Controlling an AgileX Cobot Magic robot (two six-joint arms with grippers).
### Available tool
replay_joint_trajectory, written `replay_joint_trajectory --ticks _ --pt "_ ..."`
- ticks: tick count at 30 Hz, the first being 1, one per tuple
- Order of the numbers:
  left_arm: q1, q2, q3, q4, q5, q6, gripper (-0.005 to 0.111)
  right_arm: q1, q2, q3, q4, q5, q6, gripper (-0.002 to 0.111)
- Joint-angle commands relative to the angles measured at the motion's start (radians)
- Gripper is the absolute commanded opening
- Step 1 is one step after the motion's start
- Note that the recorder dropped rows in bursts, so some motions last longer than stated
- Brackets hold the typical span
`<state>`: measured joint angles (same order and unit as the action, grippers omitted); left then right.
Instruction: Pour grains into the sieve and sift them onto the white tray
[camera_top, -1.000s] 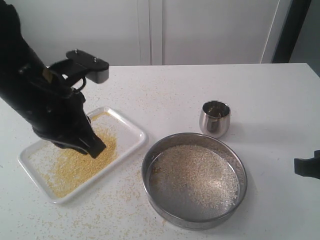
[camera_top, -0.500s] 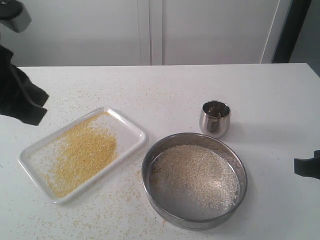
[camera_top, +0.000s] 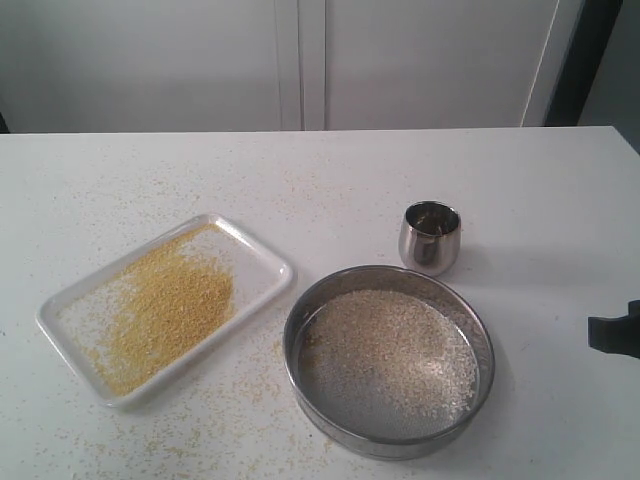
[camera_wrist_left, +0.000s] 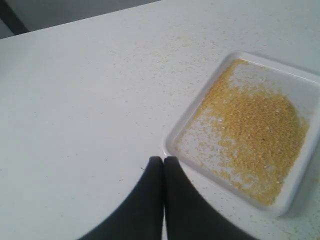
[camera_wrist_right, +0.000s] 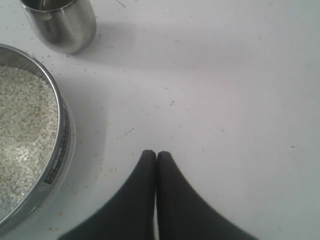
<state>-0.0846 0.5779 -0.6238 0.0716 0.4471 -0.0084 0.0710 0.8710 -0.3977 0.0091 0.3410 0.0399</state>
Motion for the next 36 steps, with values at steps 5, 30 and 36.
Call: replay_joint_trajectory --ticks 5,30,36 --pt "0.072 -0.154 0.089 -0.054 -0.026 -0.023 0.0 -0.002 -0.002 0.003 0.0 -0.006 0.002 0.0" --pt "0.073 -0.54 0.441 -0.085 -0.036 0.017 0.0 -0.002 -0.002 0.003 -0.001 -0.006 0.002 0.0" --pt "0.073 -0.578 0.53 -0.085 -0.036 0.0 0.0 -0.002 -0.002 0.003 -0.001 -0.006 0.002 0.0"
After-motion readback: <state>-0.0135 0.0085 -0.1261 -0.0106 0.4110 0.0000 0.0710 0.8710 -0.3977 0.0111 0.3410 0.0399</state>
